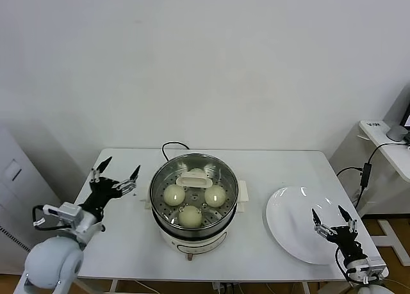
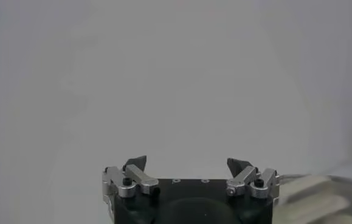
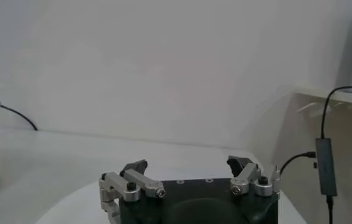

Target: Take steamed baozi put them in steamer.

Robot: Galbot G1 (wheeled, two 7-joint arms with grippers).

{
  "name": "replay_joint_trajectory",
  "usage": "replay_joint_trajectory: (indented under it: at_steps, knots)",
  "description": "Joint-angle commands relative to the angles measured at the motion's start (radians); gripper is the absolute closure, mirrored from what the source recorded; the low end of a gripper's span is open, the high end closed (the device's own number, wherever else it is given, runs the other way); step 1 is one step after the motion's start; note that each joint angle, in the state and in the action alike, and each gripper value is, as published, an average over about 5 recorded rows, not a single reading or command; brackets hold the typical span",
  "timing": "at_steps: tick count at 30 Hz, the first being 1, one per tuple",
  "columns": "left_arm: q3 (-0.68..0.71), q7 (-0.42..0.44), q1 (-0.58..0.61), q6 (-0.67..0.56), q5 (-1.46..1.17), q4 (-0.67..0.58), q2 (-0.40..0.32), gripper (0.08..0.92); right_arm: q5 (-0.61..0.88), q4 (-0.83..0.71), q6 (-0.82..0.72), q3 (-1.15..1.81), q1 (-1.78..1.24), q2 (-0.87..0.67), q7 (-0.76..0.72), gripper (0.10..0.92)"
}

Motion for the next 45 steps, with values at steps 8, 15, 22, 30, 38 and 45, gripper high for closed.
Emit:
replay_joint_trajectory:
  at_steps: [8,15,22,30,38,45]
  knots:
    - [-0.037,-0.020,0.070,-0.073,0.006,0.223,0.014,0.177,0.011,0.035,-0.042,-0.001,-0.028,0.009,0.006,0.203]
    - [0.012,-0.023,0.089,-0.100,0.020,0.224,-0.014,0.177,0.013,0.044,-0.048,-0.005,-0.039,0.022,0.003,0.203]
    - [0.043,-0.024,0.076,-0.106,0.034,0.266,-0.034,0.177,0.012,0.044,-0.057,-0.006,-0.038,0.025,0.015,0.203]
    - [0.028,-0.018,0.067,-0.116,0.028,0.315,-0.040,0.177,0.011,0.042,-0.061,-0.006,-0.037,0.023,0.018,0.203]
    - [0.017,-0.017,0.076,-0.099,-0.031,0.311,-0.041,0.177,0.005,0.039,-0.066,-0.007,-0.033,0.023,0.019,0.203]
    - [0.008,-0.014,0.080,-0.096,-0.051,0.300,-0.039,0.177,-0.003,0.042,-0.071,-0.005,-0.034,0.020,0.015,0.203]
